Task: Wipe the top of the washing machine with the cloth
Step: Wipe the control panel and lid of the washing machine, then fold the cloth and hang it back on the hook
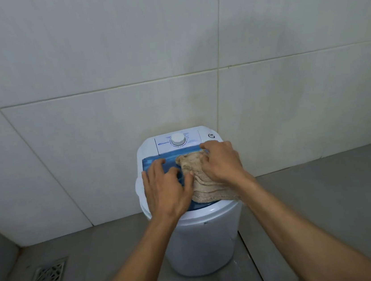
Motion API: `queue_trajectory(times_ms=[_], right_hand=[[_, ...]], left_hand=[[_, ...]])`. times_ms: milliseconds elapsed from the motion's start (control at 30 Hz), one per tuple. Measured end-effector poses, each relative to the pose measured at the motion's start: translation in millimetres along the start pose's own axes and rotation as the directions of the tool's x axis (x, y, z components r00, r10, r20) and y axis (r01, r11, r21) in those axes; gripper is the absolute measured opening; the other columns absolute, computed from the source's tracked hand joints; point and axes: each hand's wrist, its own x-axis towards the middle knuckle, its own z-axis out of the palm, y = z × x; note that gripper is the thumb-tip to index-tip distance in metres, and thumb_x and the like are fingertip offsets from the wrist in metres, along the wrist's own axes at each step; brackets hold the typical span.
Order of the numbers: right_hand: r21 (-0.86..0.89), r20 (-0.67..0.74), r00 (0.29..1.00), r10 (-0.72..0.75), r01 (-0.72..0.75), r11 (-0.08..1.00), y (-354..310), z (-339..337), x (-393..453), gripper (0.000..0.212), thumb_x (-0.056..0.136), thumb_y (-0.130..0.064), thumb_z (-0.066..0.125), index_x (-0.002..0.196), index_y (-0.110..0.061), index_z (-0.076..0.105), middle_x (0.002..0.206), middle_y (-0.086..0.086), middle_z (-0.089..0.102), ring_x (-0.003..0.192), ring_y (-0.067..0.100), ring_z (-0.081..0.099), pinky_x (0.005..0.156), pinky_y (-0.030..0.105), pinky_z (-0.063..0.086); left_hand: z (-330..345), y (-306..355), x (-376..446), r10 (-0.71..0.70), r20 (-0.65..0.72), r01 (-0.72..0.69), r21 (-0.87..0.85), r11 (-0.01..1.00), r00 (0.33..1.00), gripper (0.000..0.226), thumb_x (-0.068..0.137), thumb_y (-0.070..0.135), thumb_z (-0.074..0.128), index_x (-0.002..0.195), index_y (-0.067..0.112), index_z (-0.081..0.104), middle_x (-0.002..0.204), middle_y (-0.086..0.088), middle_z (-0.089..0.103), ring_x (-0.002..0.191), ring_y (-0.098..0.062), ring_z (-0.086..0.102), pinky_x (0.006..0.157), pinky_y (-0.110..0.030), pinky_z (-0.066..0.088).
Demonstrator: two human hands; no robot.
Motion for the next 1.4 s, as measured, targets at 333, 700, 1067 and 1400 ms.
queue_trajectory(times_ms=[333, 700, 1067, 1400], right_hand=[[-0.106, 0.288, 0.952, -0.102, 0.138, 0.985, -10.2, -4.5, 24.6, 0.028, 0.094, -0.039, 0.053, 0.112, -0.023, 0.067, 0.123, 0.006, 0.061, 0.137, 0.03, 0.027, 0.099, 0.043, 0.028], [0.856, 0.32, 0.94, -0.116, -0.235, 0.461, -53.1, -2.8, 43.6, 0.03, 0.088, -0.018, 0.072, 0.114, -0.007, 0.061, 0.109, 0.016, 0.071, 0.101, 0.033, 0.07, 0.087, 0.05, 0.057], [0.85, 0.404, 0.913, -0.062, -0.349, 0.394, -81.0, -35.5, 57.2, 0.03, 0.086, -0.005, 0.071, 0.112, -0.012, 0.057, 0.105, 0.015, 0.068, 0.095, 0.032, 0.067, 0.083, 0.052, 0.055], [0.81, 0.315, 0.949, 0.002, -0.27, 0.521, -167.5, -212.8, 80.8, 0.021, 0.069, -0.01, 0.086, 0.08, -0.009, 0.069, 0.089, 0.012, 0.071, 0.084, 0.023, 0.068, 0.079, 0.041, 0.059]], left_hand=[[-21.0, 13.7, 16.4, -0.088, 0.074, 0.098, -0.137, 0.986, 0.993, 0.015, 0.087, 0.031, 0.055, 0.081, 0.024, 0.067, 0.096, 0.004, 0.059, 0.101, -0.023, 0.052, 0.087, -0.039, 0.041], [-75.8, -20.5, 57.1, -0.173, 0.234, 0.283, -0.604, 0.745, 0.957, 0.022, 0.095, 0.041, 0.053, 0.101, 0.02, 0.056, 0.088, -0.002, 0.065, 0.074, -0.018, 0.063, 0.058, -0.032, 0.052], [-128.1, -23.7, 92.3, -0.258, 0.414, 0.485, -0.679, 0.551, 0.873, 0.048, 0.063, -0.001, 0.086, 0.105, 0.004, 0.062, 0.086, -0.01, 0.066, 0.071, -0.019, 0.064, 0.052, -0.023, 0.053], [-268.4, 54.4, 169.1, -0.404, 0.362, 0.542, -0.555, 0.631, 0.84, 0.021, 0.072, 0.015, 0.084, 0.085, 0.009, 0.068, 0.079, -0.008, 0.069, 0.07, -0.019, 0.065, 0.065, -0.037, 0.059]])
